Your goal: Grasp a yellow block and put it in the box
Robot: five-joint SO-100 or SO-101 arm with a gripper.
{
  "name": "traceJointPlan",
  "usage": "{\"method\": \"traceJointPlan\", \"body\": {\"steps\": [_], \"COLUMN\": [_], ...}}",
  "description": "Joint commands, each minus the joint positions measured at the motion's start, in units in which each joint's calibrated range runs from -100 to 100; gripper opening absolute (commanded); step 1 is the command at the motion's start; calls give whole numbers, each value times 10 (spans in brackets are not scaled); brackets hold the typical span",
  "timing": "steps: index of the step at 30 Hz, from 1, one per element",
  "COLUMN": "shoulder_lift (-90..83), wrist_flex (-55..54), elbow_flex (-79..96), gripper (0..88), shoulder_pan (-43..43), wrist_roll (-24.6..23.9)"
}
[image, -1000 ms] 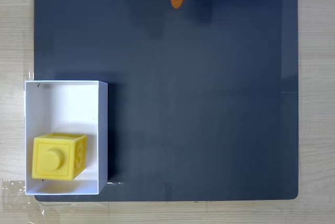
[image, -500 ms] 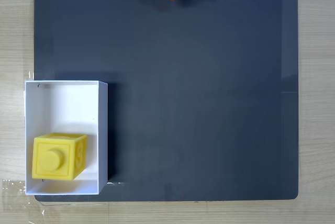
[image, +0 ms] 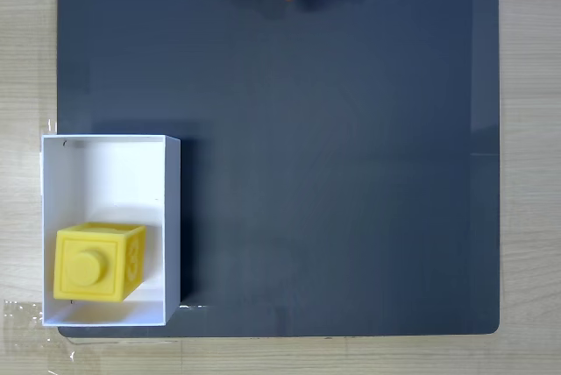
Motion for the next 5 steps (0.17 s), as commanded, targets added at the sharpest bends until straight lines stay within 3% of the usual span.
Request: {"method": "traceJointPlan", "body": {"steps": [1, 5], "shoulder_lift": [3, 3], "wrist_flex": [5, 5], "elbow_flex": [-2, -2], "gripper": [19, 19], "shoulder_pan": [4, 4], "wrist_roll": [0, 0]}}
